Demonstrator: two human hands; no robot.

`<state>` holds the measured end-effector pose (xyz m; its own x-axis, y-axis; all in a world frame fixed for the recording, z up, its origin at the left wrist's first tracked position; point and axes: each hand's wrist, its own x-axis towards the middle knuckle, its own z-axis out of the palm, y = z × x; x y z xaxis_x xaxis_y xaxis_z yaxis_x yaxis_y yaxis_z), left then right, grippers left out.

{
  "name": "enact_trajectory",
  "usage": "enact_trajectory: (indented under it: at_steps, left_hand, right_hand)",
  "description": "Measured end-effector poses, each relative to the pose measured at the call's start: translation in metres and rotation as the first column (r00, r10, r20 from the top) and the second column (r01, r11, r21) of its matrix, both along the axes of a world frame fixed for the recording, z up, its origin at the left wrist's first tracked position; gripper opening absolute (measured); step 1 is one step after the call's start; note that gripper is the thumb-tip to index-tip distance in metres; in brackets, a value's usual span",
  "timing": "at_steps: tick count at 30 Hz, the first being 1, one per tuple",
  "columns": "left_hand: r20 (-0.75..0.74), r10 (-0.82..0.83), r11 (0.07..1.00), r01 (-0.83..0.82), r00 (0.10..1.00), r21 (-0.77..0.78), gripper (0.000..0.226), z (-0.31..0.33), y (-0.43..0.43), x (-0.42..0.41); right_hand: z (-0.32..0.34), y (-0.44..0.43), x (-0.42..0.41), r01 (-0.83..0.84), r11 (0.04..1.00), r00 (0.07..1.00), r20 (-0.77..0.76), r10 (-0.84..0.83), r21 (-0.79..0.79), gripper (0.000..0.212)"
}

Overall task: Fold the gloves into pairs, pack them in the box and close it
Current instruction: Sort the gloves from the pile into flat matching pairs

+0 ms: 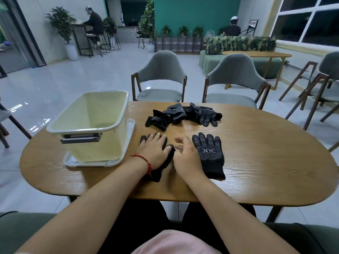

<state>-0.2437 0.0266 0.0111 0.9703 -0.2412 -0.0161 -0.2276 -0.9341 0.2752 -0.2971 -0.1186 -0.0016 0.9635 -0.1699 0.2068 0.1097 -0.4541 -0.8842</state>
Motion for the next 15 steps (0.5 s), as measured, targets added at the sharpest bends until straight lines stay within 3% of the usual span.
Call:
enact_trajectory:
  at_steps: [7,12,15]
  left_hand:
    - [-0.006,-0.011,0.996,0.011,1.0,0.085,0.069,-0.011,0.004,0.003]
    - [0.022,0.004,0.995,-0.006,1.0,0.104,0.069,-0.014,0.011,0.0]
    - [0.024,0.003,0.995,-0.005,1.0,0.096,0.069,-0.016,0.015,-0.001]
  right_hand:
    - [0.017,0.001,0.015,-0.038,0.997,0.989,-0.141,0.048,0.069,0.056]
    - [0.035,0.002,0.06,-0.1,0.989,0.985,-0.148,0.084,-0.106,0.056]
    - [0.045,-0.009,0.094,-0.052,0.968,0.99,-0.139,0.017,-0.247,0.053]
